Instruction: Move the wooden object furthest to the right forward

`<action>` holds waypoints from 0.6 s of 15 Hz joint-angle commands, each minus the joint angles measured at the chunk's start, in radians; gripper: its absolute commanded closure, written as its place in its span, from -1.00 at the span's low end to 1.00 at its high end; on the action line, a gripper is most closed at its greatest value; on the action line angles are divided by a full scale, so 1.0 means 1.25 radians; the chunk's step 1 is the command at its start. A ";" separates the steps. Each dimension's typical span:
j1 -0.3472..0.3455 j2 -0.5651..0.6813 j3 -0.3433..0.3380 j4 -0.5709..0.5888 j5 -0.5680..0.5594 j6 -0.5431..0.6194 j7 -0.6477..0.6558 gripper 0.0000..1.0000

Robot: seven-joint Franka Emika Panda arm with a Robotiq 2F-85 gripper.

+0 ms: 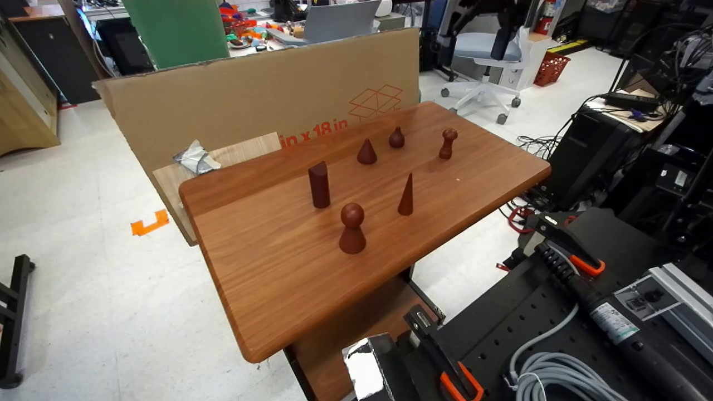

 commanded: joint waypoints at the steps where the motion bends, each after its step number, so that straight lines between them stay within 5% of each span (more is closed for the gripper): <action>1: 0.004 0.115 -0.007 0.092 -0.090 0.019 0.026 -1.00; 9: 0.001 0.265 0.010 0.218 -0.112 -0.049 -0.029 -1.00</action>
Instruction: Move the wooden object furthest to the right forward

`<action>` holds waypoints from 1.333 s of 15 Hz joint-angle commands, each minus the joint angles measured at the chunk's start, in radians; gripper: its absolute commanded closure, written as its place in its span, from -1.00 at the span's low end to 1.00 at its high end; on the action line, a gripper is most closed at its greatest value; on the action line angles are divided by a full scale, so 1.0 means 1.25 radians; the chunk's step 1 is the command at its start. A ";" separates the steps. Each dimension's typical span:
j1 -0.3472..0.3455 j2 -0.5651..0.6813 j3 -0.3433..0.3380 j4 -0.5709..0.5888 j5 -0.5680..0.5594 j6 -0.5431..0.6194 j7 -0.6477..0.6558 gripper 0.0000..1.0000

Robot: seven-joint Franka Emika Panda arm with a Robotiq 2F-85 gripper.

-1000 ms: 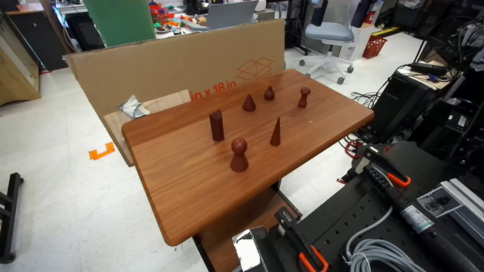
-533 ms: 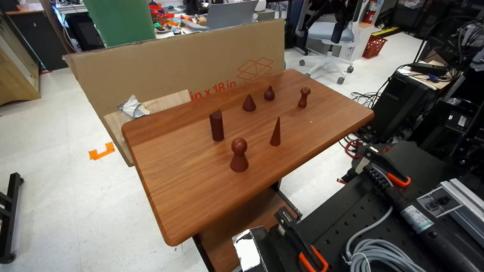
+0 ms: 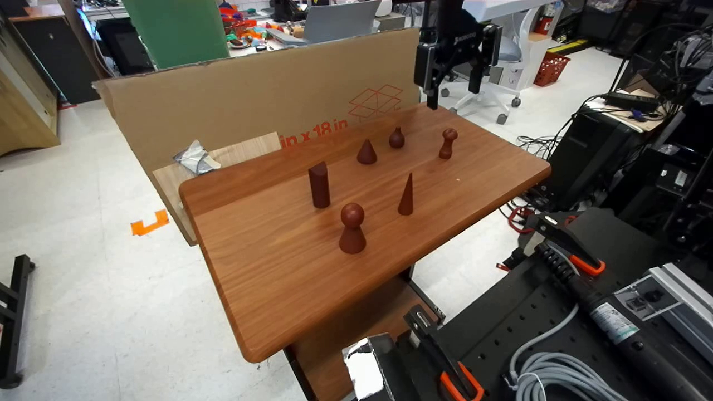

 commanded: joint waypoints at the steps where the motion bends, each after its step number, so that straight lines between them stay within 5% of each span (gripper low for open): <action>1: -0.003 0.057 0.011 0.069 -0.002 -0.059 -0.035 -1.00; 14: 0.016 0.144 0.007 0.106 -0.052 -0.114 -0.046 -1.00; 16: 0.018 0.155 0.008 0.116 -0.049 -0.124 -0.045 -0.47; 20: 0.016 0.156 0.010 0.124 -0.040 -0.127 -0.046 0.15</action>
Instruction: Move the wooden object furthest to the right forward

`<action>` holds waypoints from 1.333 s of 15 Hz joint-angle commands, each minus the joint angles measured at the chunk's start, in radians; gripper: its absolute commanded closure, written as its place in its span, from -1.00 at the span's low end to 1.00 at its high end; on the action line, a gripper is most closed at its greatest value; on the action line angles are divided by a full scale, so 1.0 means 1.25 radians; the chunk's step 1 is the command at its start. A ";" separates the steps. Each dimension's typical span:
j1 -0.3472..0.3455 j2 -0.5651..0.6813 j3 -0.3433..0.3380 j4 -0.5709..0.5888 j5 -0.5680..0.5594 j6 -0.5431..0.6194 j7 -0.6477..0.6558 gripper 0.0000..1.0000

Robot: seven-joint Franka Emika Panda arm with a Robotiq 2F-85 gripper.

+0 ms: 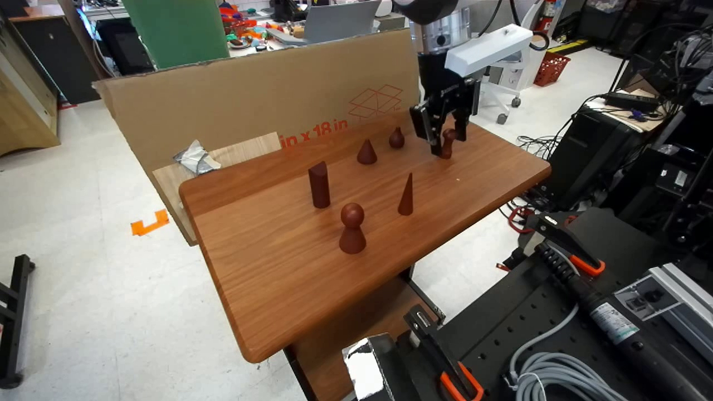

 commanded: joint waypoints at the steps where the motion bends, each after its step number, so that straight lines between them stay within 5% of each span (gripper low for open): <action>1: -0.004 0.009 0.004 0.035 0.001 -0.033 -0.007 0.29; 5: -0.014 -0.001 0.011 0.041 0.023 -0.048 -0.010 0.86; 11: -0.043 -0.030 0.020 0.046 0.102 -0.081 -0.005 0.84; 20: -0.036 -0.056 -0.015 -0.036 0.103 -0.003 0.090 0.84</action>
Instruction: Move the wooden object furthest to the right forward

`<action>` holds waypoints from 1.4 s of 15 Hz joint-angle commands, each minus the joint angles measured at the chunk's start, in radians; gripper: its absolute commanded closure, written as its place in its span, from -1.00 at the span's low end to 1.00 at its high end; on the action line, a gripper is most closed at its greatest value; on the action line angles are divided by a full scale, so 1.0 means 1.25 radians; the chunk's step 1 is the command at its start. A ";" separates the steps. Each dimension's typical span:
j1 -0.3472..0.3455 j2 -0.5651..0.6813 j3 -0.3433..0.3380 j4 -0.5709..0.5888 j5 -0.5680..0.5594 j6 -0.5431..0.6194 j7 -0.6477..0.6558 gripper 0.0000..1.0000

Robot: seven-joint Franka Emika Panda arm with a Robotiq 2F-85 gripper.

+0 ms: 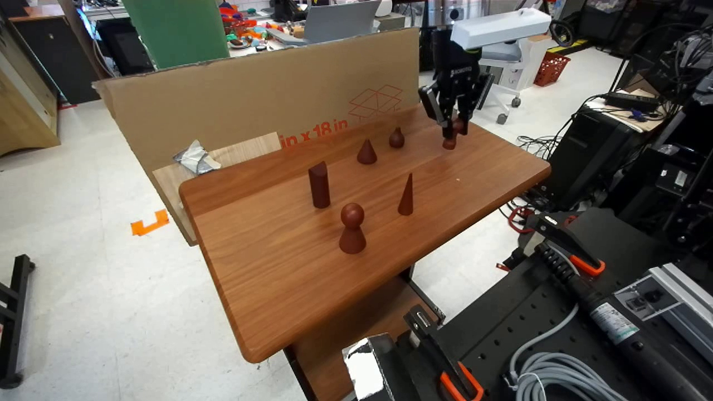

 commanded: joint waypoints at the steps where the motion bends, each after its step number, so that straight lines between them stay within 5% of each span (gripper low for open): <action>1: 0.002 -0.027 -0.014 -0.055 0.001 0.042 0.050 0.84; 11: 0.006 -0.065 -0.044 -0.138 0.002 0.114 0.140 0.84; 21: -0.011 -0.068 -0.051 -0.145 0.027 0.074 0.169 0.84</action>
